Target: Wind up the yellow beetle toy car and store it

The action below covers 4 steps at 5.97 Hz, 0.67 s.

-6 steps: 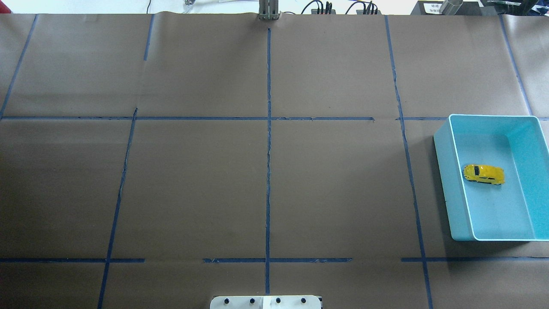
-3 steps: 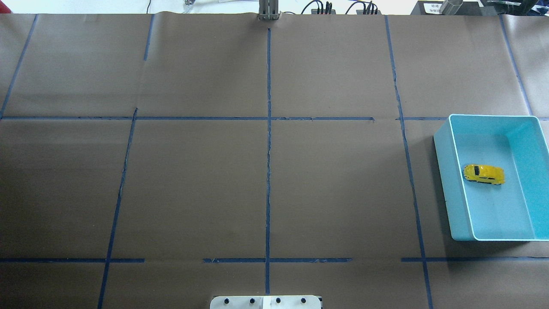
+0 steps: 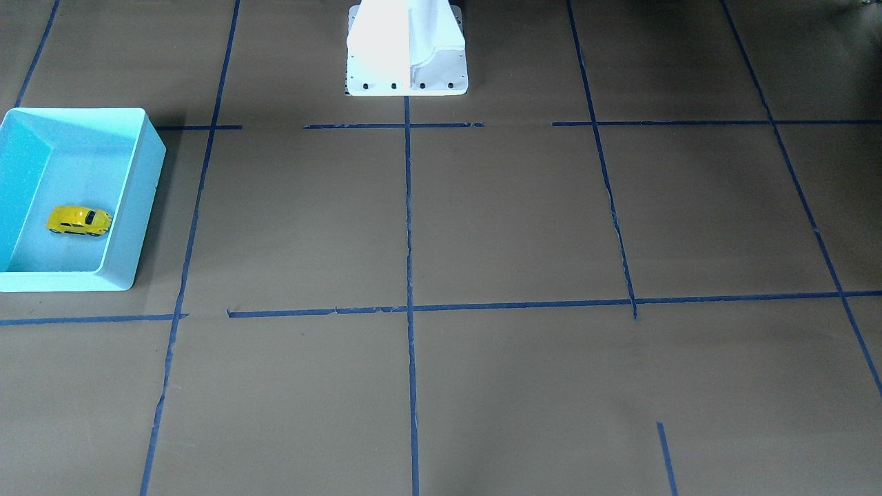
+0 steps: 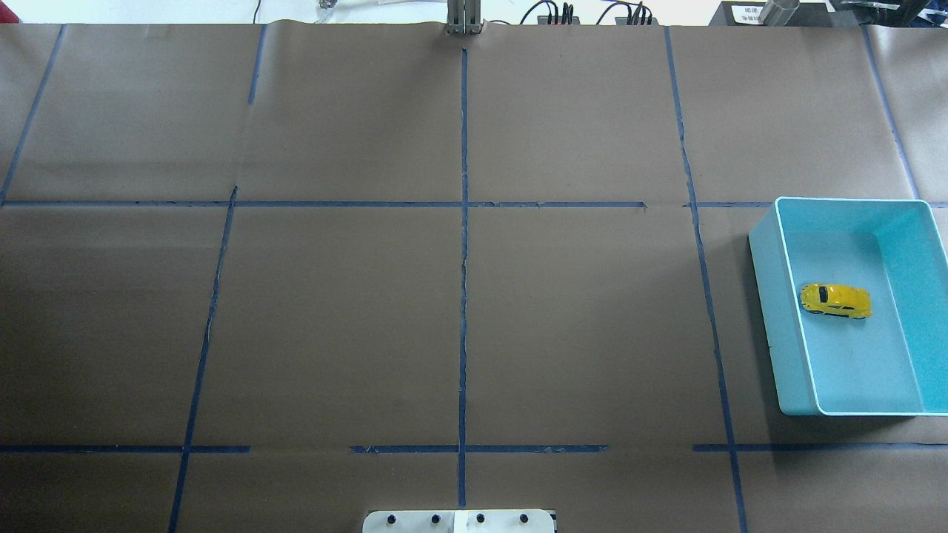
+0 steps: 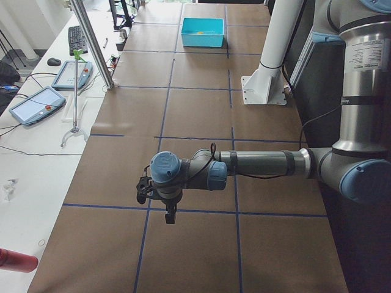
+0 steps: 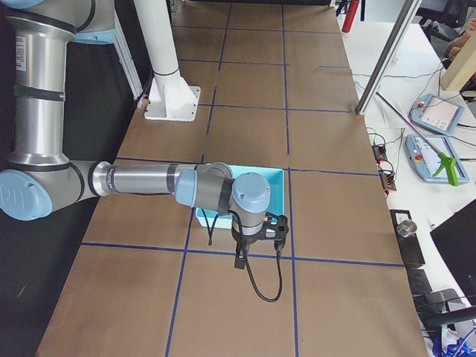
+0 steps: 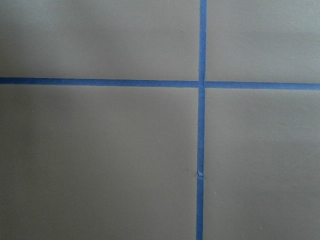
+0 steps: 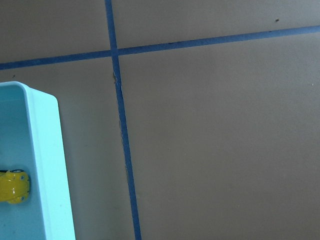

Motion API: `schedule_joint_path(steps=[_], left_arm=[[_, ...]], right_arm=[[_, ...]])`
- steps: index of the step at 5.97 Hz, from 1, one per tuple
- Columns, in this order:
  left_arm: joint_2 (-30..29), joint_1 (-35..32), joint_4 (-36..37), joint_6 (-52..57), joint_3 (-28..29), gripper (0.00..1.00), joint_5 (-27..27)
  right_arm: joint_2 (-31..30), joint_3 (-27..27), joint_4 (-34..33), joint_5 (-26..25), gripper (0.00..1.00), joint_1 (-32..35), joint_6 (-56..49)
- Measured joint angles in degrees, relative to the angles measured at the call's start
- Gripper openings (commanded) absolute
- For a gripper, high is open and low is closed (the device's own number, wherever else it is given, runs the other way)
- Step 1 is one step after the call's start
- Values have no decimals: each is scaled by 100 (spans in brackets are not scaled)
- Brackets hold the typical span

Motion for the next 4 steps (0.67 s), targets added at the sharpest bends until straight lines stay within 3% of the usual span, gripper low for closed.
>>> schedule_joint_path(steps=[4], left_arm=[[3,0,-15,18,135,100,-8]], right_arm=[[0,-143,16,-26,100,-3,-11]])
